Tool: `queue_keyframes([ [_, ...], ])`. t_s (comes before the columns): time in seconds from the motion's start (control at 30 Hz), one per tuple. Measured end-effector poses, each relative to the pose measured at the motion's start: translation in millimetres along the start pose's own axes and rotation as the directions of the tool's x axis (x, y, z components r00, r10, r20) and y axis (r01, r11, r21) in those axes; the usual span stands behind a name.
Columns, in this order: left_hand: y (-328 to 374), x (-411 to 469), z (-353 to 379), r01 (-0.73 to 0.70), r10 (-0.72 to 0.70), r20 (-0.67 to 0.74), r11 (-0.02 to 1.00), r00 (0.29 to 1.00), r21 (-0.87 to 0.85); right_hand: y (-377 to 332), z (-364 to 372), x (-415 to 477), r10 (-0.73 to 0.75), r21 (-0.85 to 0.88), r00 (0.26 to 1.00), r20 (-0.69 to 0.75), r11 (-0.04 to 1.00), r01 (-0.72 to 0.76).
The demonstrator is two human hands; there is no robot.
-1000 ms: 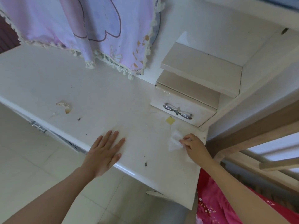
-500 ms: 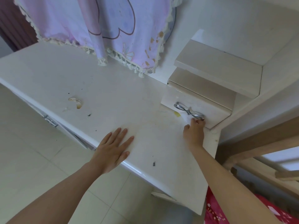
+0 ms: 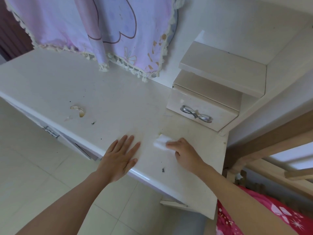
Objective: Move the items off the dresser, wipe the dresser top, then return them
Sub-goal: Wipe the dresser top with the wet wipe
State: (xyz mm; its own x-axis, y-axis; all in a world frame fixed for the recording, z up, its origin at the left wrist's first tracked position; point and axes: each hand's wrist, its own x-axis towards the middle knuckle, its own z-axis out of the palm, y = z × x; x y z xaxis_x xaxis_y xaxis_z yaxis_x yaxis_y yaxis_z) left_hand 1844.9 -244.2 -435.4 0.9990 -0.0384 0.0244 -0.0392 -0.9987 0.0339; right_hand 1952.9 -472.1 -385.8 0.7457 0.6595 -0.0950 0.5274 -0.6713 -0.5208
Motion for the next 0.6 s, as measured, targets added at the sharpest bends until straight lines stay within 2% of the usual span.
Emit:
queue_keyframes([
  [0.1,-1,0,-2,0.005,-0.004,0.033,1.0,0.999,-0.008,5,-19,3,0.178,0.161,0.961,-0.214,0.976,-0.145],
  [0.13,-1,0,-2,0.01,-0.01,0.043,1.0,0.999,-0.008,10,-26,10,0.234,0.19,0.941,-0.243,0.963,-0.191],
  [0.27,-2,-1,0,-0.004,0.006,0.086,1.0,0.996,-0.027,25,-19,38,0.27,0.072,0.947,-0.177,0.963,-0.261],
  [0.37,-1,2,-2,0.013,-0.009,0.09,0.999,0.996,-0.051,14,6,35,0.179,-0.029,0.974,-0.139,0.982,-0.184],
  [0.43,-2,5,-2,-0.007,0.014,0.07,0.995,0.997,-0.096,-6,25,22,0.071,-0.034,0.991,-0.111,0.997,-0.075],
  [0.5,-6,4,-8,0.031,0.019,0.193,0.968,0.981,-0.25,-30,45,0,-0.051,-0.027,0.995,-0.086,0.998,0.049],
  [0.53,-8,3,-11,0.04,0.026,0.212,0.952,0.977,-0.304,-41,57,-13,-0.095,-0.012,0.992,-0.084,0.995,0.095],
  [0.6,-19,-6,-14,0.028,0.033,0.182,0.945,0.983,-0.325,-60,80,-37,-0.152,0.02,0.984,-0.093,0.988,0.154],
])
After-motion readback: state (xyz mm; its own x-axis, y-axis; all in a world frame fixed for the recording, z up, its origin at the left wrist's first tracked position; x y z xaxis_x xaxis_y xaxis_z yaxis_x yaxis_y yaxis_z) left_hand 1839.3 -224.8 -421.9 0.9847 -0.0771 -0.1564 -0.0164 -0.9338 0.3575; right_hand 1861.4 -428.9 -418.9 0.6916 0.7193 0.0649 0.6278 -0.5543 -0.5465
